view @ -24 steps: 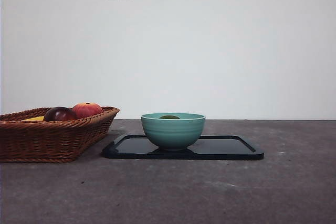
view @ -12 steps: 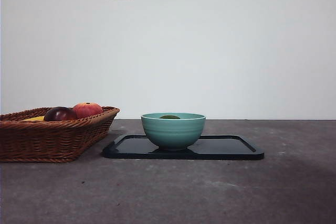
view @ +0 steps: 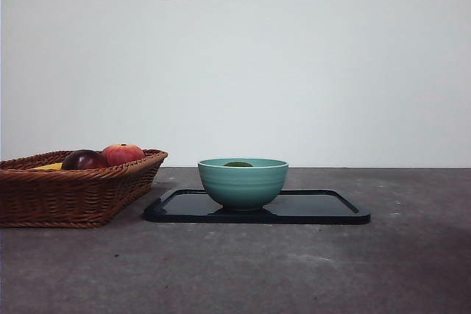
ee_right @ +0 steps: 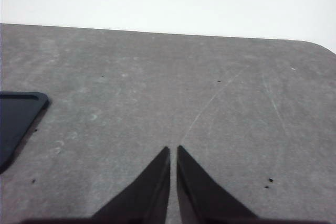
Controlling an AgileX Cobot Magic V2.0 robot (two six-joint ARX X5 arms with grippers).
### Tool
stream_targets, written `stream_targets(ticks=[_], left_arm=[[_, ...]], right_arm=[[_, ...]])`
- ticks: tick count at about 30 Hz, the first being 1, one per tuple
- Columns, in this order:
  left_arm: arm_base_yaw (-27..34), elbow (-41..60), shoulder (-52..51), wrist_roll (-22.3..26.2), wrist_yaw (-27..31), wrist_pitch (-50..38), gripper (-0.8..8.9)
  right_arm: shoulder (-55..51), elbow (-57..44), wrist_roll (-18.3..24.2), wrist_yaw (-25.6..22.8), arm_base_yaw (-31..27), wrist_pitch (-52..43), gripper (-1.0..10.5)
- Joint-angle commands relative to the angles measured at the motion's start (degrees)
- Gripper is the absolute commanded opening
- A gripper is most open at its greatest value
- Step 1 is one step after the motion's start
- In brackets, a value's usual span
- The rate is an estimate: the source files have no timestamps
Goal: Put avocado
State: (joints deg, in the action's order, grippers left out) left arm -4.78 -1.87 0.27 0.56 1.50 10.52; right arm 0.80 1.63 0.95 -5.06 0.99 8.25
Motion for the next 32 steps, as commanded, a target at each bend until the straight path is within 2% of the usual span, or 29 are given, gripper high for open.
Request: stream_targets(ticks=[1, 9, 16, 20, 32], left_arm=[[0.04, 1.22, -0.09, 0.44, 0.22, 0.33, 0.19], [0.04, 1.22, -0.09, 0.44, 0.22, 0.33, 0.19], [0.04, 1.22, -0.09, 0.44, 0.22, 0.33, 0.19], [0.04, 1.22, -0.09, 0.44, 0.22, 0.33, 0.19], [0.04, 1.22, -0.09, 0.44, 0.22, 0.33, 0.19]], right_arm=[[-0.59, -1.05, 1.6, 2.25, -0.48, 0.15, 0.2], [-0.59, -1.05, 2.47, 3.54, -0.98, 1.86, 0.2], [-0.59, -1.05, 0.7, 3.65, -0.96, 1.81, 0.2], [-0.59, -1.05, -5.09, 3.74, -0.96, 1.6, 0.2], [-0.59, -1.03, -5.03, 3.58, -0.96, 0.74, 0.2]])
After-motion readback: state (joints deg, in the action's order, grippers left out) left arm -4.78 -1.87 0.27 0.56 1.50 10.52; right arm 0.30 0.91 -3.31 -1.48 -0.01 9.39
